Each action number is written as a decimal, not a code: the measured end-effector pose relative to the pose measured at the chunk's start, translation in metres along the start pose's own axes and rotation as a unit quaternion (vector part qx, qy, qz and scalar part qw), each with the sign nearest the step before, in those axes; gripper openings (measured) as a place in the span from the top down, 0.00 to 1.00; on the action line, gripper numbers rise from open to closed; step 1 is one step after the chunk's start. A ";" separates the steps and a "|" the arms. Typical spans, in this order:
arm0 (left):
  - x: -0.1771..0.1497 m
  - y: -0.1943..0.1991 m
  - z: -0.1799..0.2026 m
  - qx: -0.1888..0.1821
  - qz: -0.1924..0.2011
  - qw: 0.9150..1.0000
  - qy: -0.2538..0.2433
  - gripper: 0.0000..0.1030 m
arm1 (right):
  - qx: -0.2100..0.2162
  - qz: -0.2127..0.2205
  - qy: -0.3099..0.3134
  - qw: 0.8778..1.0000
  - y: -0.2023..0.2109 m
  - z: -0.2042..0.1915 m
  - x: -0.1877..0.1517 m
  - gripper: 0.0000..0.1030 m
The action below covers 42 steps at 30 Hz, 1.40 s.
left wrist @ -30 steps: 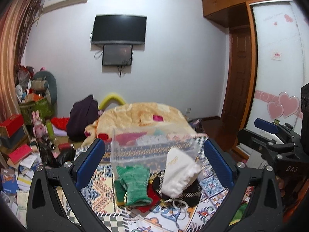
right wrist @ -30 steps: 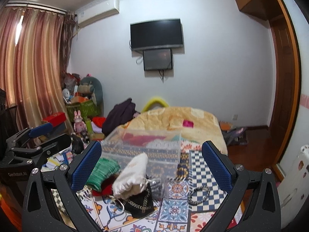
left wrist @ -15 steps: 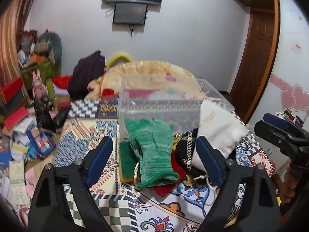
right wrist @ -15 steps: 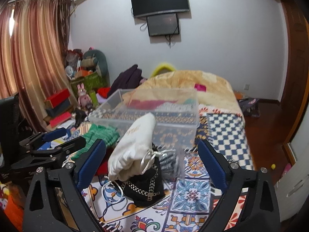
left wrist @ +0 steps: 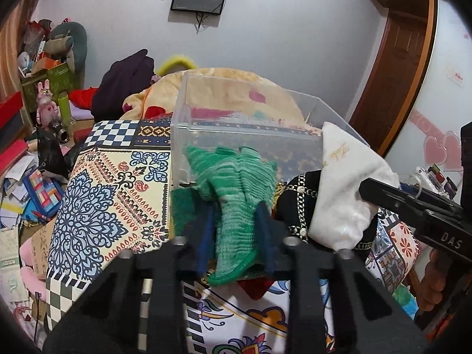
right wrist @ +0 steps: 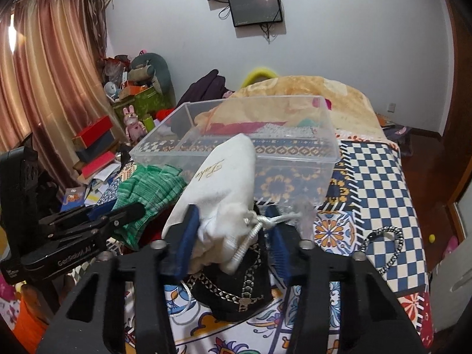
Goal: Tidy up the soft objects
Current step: 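Grasp the green knit gloves with the left tool while the right tool grasps the white pouch, then lower the gloves into the clear box with the left tool while the right tool drops the white pouch in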
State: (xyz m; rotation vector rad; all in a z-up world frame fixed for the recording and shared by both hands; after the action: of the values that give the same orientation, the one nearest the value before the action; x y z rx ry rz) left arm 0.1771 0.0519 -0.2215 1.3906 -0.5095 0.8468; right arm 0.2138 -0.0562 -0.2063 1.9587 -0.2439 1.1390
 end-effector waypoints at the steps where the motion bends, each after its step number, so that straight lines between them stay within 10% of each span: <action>1: 0.001 0.000 -0.001 0.001 0.002 1.000 0.000 0.84 | 0.003 -0.003 0.001 1.000 -0.001 -0.001 -0.001 0.77; 26: 0.090 0.063 0.001 -0.007 0.119 0.993 0.003 0.92 | 0.000 0.122 0.022 0.992 0.056 -0.002 0.076 0.90; 42: 0.124 -0.001 -0.001 0.030 0.084 0.996 -0.001 0.92 | -0.053 0.126 0.018 0.990 0.025 0.029 0.101 0.90</action>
State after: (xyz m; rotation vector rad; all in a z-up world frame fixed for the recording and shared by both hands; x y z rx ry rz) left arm 0.2542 0.0796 -0.1281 1.4186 -0.6140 1.0035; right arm 0.2760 -0.0703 -0.1186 1.8484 -0.5337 1.2938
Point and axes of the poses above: each gripper's, at about its wrist camera, not at the fingertips, and y roughly against the way its jaws point, z to its right, x to its top, the point moved 10 cm from there along -y, roughly the way its jaws point, and after that the axes turned 7 degrees about x, right-handed, at the moved point
